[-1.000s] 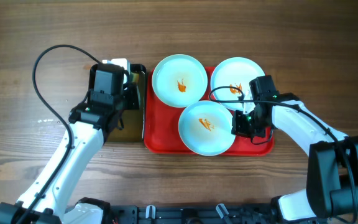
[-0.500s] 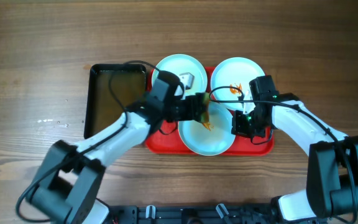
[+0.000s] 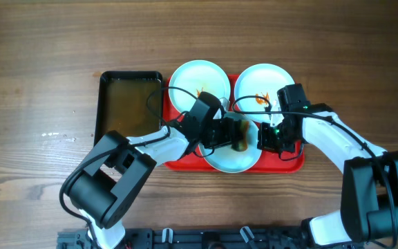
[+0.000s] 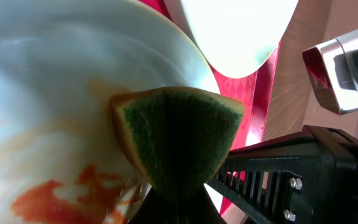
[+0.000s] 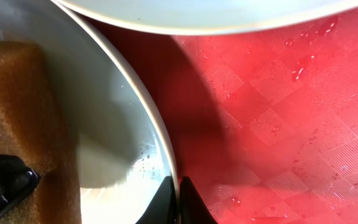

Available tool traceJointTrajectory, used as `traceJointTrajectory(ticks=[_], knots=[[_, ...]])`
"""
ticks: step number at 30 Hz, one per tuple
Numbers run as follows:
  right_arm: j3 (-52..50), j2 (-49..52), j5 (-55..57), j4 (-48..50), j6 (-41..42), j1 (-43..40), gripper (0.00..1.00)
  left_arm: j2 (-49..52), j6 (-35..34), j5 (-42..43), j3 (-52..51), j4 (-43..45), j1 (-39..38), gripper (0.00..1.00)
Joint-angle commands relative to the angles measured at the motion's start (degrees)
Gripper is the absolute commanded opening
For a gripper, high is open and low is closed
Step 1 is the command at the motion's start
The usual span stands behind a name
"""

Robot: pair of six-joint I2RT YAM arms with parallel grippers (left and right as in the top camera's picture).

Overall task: Clean dirty plates on tray and stack at the side
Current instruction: 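Scrub the front plate with the sponge in the left gripper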

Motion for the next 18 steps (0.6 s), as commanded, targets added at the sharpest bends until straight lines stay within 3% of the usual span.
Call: traceJointTrajectory(ticks=[1, 6, 8, 13, 18], knots=[[-0.63, 0.7, 0.57, 0.17, 0.2, 0.33, 0.04, 0.66, -0.33, 0.22, 0.76, 0.35, -0.2, 0.04], [-0.63, 0.7, 0.57, 0.2, 0.22, 0.33, 0.04, 0.7, -0.02, -2.4, 0.76, -2.89, -0.2, 0.04], [-0.63, 0.7, 0.57, 0.17, 0.2, 0.33, 0.04, 0.7, 0.44, -8.15, 0.76, -5.84, -0.02, 0.04], [-0.63, 0.7, 0.59, 0.2, 0.15, 0.33, 0.04, -1.81, 10.49, -9.55, 0.76, -8.11, 2.21, 0.04], [-0.63, 0.7, 0.57, 0.17, 0.2, 0.33, 0.04, -4.7, 11.72, -16.26, 0.76, -16.33, 4.74, 0.04]])
